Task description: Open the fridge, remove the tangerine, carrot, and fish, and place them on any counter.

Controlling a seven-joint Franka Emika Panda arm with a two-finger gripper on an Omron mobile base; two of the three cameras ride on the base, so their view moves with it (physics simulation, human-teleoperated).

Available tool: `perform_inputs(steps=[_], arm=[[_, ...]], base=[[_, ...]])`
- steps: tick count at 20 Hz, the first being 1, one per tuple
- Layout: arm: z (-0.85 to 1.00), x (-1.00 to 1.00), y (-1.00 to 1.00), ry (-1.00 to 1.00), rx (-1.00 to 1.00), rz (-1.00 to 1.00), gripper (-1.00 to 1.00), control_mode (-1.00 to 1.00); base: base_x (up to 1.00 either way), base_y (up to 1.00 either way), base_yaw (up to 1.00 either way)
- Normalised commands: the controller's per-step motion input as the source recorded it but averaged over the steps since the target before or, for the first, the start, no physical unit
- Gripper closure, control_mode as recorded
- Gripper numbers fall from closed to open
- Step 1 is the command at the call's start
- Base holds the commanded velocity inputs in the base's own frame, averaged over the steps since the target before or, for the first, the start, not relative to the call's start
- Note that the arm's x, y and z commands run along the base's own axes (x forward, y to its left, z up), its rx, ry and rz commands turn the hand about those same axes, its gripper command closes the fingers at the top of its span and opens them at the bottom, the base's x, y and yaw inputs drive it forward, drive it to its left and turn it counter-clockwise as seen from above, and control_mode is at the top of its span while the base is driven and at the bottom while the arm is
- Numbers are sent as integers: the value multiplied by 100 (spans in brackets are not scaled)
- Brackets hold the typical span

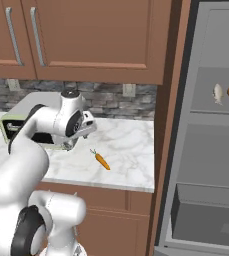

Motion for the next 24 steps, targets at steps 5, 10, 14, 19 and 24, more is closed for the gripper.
perform_inputs(steps=[5,10,14,19,24], arm=[[100,-89,9,-2,8,-18,-100,-100],[82,-89,0,-4,9,-27,-100,-100],[37,-51,0,-3,5,-34,-100,-100],[32,-43,-8,-6,0,-10,-100,-100],[13,-60,-20,-6,0,0,-100,-100]], base=[[0,0,0],[0,0,0],[0,0,0],[0,0,0],[0,0,0]])
